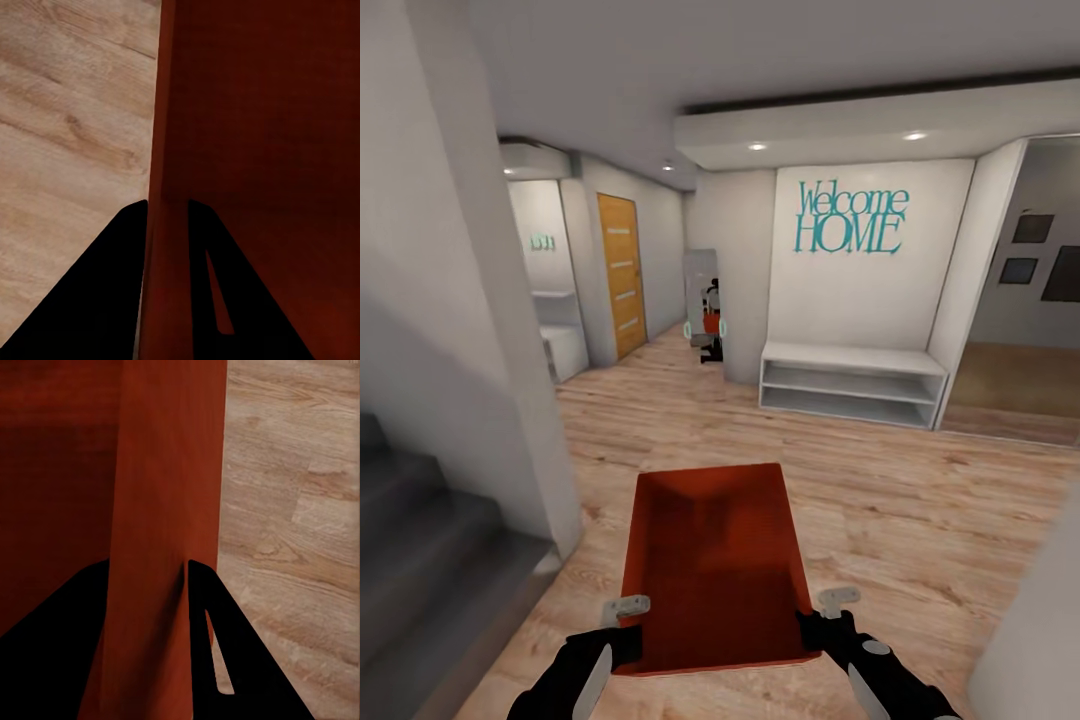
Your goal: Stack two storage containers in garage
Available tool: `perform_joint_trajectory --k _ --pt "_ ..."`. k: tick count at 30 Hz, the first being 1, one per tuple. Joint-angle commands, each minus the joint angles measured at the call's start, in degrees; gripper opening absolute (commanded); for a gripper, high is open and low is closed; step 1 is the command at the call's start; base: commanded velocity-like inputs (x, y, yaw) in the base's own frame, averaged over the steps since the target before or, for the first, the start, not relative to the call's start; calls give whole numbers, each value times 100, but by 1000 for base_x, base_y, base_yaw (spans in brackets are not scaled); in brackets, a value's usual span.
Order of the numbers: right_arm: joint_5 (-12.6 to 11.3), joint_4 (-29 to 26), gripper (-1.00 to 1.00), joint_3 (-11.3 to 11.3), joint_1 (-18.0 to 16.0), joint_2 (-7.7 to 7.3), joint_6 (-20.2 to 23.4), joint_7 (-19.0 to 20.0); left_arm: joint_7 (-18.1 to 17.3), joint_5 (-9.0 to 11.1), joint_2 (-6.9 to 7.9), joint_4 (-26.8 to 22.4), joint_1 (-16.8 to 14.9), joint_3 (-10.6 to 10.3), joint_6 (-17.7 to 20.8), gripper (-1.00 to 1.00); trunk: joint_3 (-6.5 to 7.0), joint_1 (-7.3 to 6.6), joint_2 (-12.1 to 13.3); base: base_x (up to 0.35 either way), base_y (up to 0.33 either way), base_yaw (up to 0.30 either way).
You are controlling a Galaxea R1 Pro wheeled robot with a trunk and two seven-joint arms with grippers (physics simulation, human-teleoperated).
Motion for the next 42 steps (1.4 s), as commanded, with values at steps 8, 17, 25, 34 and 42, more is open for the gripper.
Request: perform_joint_trajectory --k 8,17,25,34,42 --pt "-75 14 -100 116 -5 -1 -10 22 158 -400 -11 -18 -3 5 -126 -100 -12 6 -11 325 0 0" --pt "-75 15 -100 116 -5 -1 -10 21 158 -399 -11 -18 -3 5 -126 -100 -12 6 -11 325 0 0" --pt "-75 15 -100 116 -5 -1 -10 23 158 -401 -11 -18 -3 5 -126 -100 -12 6 -11 325 0 0" --pt "-75 14 -100 116 -5 -1 -10 21 158 -406 -9 -18 -3 5 -132 -100 -12 6 -11 325 0 0" --pt "-75 14 -100 116 -5 -1 -10 23 158 -400 -10 -18 -3 5 -134 -100 -12 6 -11 325 0 0"
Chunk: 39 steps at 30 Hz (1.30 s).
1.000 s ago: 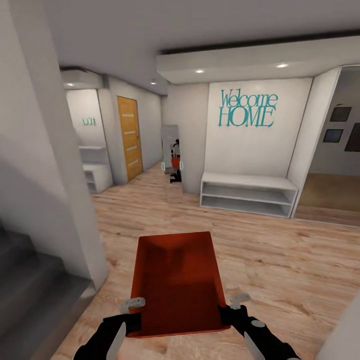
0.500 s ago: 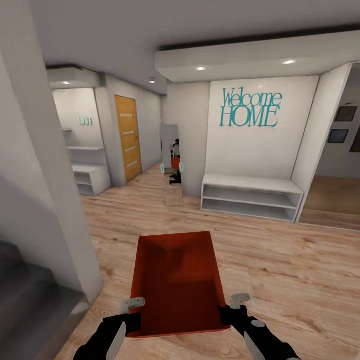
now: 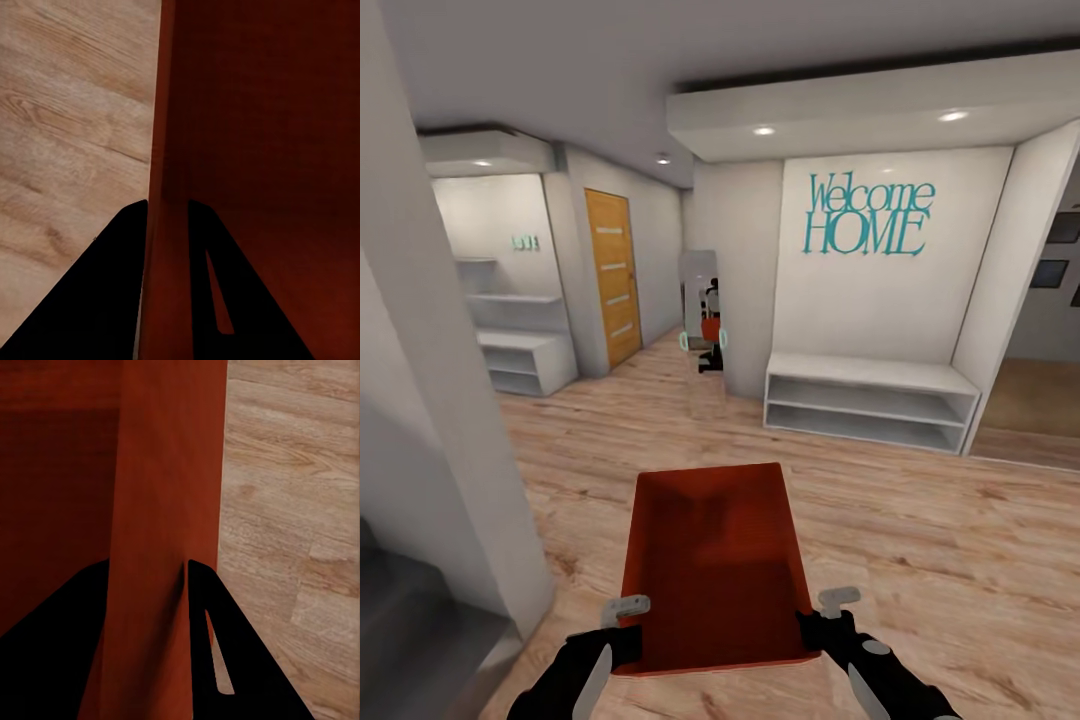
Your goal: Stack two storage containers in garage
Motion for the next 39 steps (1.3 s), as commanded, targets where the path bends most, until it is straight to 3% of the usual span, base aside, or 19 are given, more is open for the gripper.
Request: perform_joint_trajectory --k 1,39 --pt "-76 15 -100 115 -5 -1 -10 23 160 -404 -11 -18 -3 5 -132 -100 -12 6 -11 325 0 0" --pt "-76 17 -100 109 -5 -1 -10 23 160 -403 -11 -18 -3 5 -132 -100 -12 6 -11 325 0 0"
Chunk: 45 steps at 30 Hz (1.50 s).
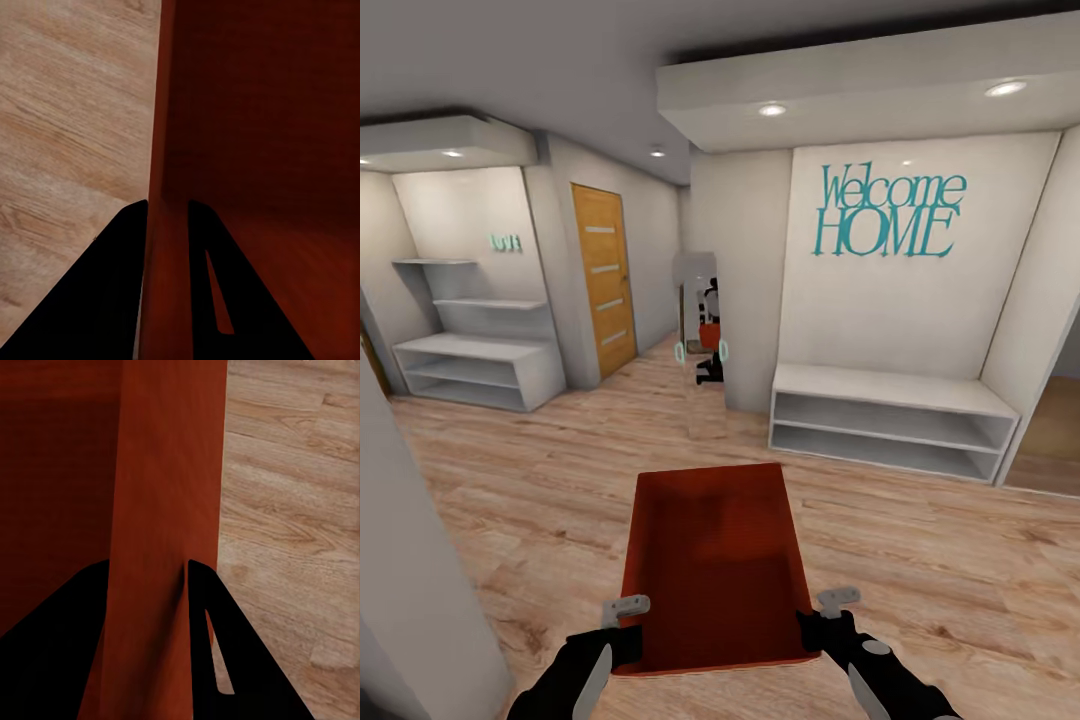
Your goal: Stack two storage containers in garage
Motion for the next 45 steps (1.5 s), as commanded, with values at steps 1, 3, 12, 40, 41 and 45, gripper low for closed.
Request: perform_joint_trajectory --k 1,3,12,40,41,45 --pt "-75 14 -100 110 -5 -1 -10 23 158 -404 -10 -18 -3 5 -134 -100 -12 6 -11 325 0 0" --pt "-75 15 -100 112 -5 -1 -10 23 158 -404 -10 -18 -3 5 -134 -100 -12 6 -11 325 0 0" --pt "-76 14 -100 116 -5 -1 -10 23 158 -403 -10 -18 -3 5 -134 -100 -12 6 -11 325 0 0" --pt "-75 15 -100 115 -5 -1 -10 23 158 -398 -10 -18 -3 5 -134 -100 -12 6 -11 325 0 187" --pt "-75 14 -100 116 -5 -1 -10 23 158 -398 -10 -18 -3 5 -134 -100 -12 6 -11 325 0 16" --pt "-75 13 -100 116 -5 -1 -10 23 158 -398 -10 -18 -3 5 -134 -100 -12 6 -11 325 0 6"
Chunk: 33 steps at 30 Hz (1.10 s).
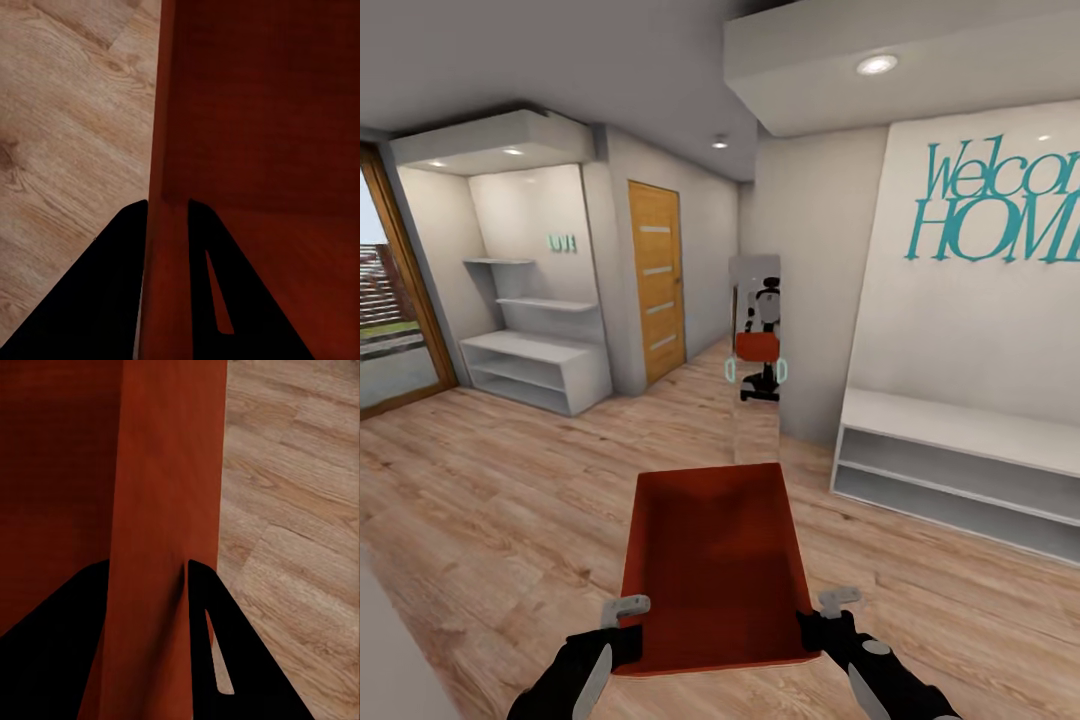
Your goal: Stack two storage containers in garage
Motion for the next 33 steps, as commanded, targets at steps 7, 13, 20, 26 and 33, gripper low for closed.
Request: perform_joint_trajectory --k 7,13,20,26,33 --pt "-75 15 -100 113 -5 -1 -11 23 159 -399 -11 -18 -3 5 -132 -100 -12 6 -11 325 0 0" --pt "-53 15 -100 108 -5 -1 -10 23 159 -398 -11 -18 -3 5 -132 -100 -12 6 -11 325 0 0" --pt "-57 15 -100 112 -5 -1 -10 23 159 -398 -11 -18 -3 5 -132 -100 -12 6 -11 325 0 0" --pt "-58 15 -100 110 -5 -1 -10 23 159 -407 -11 -18 -3 5 -132 -100 -12 6 -11 325 0 0" --pt "-64 15 -100 108 -5 -1 -10 23 159 -407 -11 -18 -3 5 -132 -100 -12 6 -11 325 0 0"
